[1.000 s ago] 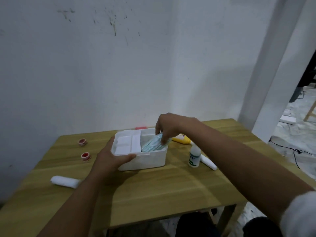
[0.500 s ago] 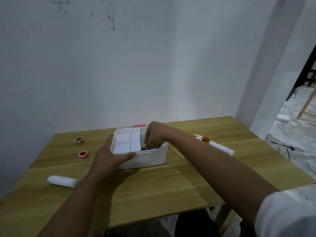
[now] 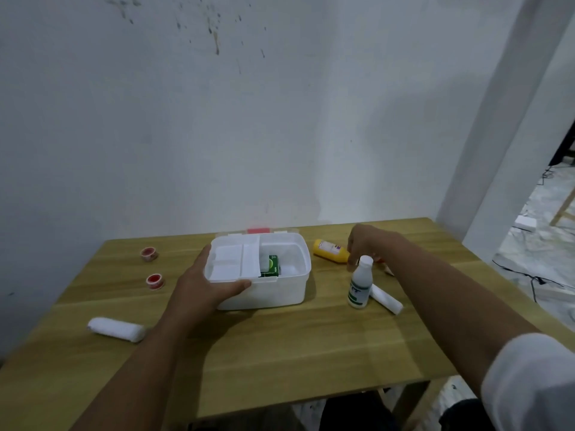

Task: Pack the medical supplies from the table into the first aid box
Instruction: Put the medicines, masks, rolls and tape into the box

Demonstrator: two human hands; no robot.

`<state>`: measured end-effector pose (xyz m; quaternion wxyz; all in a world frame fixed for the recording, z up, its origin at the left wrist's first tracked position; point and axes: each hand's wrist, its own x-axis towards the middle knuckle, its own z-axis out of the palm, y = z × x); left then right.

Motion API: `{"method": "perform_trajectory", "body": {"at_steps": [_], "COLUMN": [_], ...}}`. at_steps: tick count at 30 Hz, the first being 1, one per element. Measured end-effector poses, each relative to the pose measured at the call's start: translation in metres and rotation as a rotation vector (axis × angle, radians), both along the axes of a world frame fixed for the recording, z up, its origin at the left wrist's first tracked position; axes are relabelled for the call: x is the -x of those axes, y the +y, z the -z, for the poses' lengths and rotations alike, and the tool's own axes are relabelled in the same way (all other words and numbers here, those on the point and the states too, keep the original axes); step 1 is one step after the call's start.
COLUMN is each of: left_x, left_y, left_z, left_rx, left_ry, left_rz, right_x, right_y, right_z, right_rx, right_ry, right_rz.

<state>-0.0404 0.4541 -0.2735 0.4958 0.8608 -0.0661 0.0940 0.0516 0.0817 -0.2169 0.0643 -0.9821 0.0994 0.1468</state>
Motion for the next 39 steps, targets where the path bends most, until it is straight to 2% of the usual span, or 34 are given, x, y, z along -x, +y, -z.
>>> {"method": "perform_trajectory", "body": {"at_steps": [3, 6, 10, 14, 18, 22, 26, 30, 36, 39], "left_x": [-0.001, 0.000, 0.002, 0.004, 0.004, 0.002, 0.000, 0.000, -0.001, 0.000], "left_y": [0.000, -0.001, -0.002, -0.001, -0.001, -0.001, 0.000, -0.001, 0.001, -0.001], "left_z": [0.000, -0.001, -0.003, -0.004, -0.004, -0.003, -0.002, 0.000, 0.000, -0.001], "left_rx": [0.010, 0.002, 0.004, 0.033, 0.037, 0.027, -0.004, -0.003, -0.003, -0.017], "left_ry": [-0.010, -0.003, -0.014, -0.010, -0.011, -0.016, -0.007, -0.011, -0.011, -0.009], "left_rz": [0.003, 0.021, 0.011, 0.006, 0.011, 0.010, 0.009, 0.009, 0.002, 0.007], "right_x": [-0.001, 0.002, 0.001, 0.008, 0.017, 0.017, 0.015, 0.015, 0.036, 0.057], "right_y": [-0.003, -0.002, 0.003, 0.027, 0.059, 0.092, 0.118, 0.128, 0.107, 0.087], "right_z": [0.010, -0.001, -0.047, -0.095, -0.120, -0.102, -0.066, -0.039, -0.075, -0.098], "right_rx": [-0.007, -0.099, -0.442, -0.517, -0.612, -0.495, -0.237, -0.163, -0.124, 0.014], "right_ry": [-0.040, -0.097, -0.330, -0.498, -0.491, -0.394, -0.364, -0.338, -0.316, -0.147], "right_rz": [-0.015, -0.039, -0.024, -0.154, -0.241, -0.314, -0.409, -0.415, -0.363, -0.276]}}
